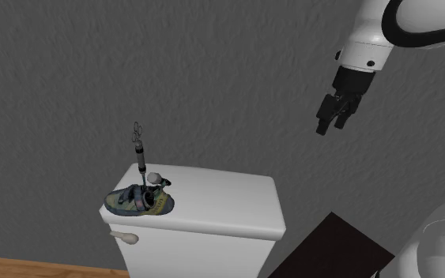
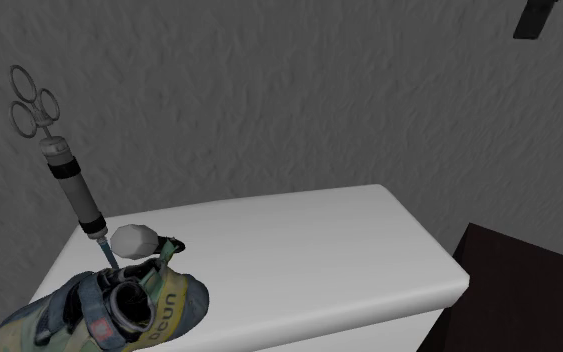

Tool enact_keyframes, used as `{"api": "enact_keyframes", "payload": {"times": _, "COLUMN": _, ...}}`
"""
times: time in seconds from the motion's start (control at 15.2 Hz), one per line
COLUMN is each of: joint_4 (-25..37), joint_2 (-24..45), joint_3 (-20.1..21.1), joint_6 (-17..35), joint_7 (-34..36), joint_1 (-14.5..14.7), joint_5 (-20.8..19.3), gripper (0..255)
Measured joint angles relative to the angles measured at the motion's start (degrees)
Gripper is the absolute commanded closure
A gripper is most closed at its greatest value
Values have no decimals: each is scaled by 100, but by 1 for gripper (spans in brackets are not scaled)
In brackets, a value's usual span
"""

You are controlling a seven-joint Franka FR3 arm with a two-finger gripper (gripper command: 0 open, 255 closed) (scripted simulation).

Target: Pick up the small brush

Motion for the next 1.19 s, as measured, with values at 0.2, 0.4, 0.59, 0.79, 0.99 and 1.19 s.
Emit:
{"api": "enact_keyframes", "payload": {"times": 0.2, "joint_4": 16, "joint_2": 34, "joint_3": 207, "joint_6": 42, "joint_7": 268, "joint_1": 27, "joint_5": 94, "gripper": 0}}
{"api": "enact_keyframes", "payload": {"times": 0.4, "joint_4": 85, "joint_2": 229, "joint_3": 638, "joint_6": 214, "joint_7": 850, "joint_1": 64, "joint_5": 265, "gripper": 0}}
{"api": "enact_keyframes", "payload": {"times": 0.59, "joint_4": 75, "joint_2": 419, "joint_3": 1121, "joint_6": 466, "joint_7": 1497, "joint_1": 101, "joint_5": 430, "gripper": 0}}
{"api": "enact_keyframes", "payload": {"times": 0.79, "joint_4": 232, "joint_2": 757, "joint_3": 1581, "joint_6": 692, "joint_7": 2129, "joint_1": 96, "joint_5": 524, "gripper": 0}}
{"api": "enact_keyframes", "payload": {"times": 0.99, "joint_4": 573, "joint_2": 1213, "joint_3": 2046, "joint_6": 837, "joint_7": 2784, "joint_1": 53, "joint_5": 536, "gripper": 0}}
{"api": "enact_keyframes", "payload": {"times": 1.19, "joint_4": 982, "joint_2": 1780, "joint_3": 2520, "joint_6": 996, "joint_7": 3471, "joint_1": -22, "joint_5": 448, "gripper": 0}}
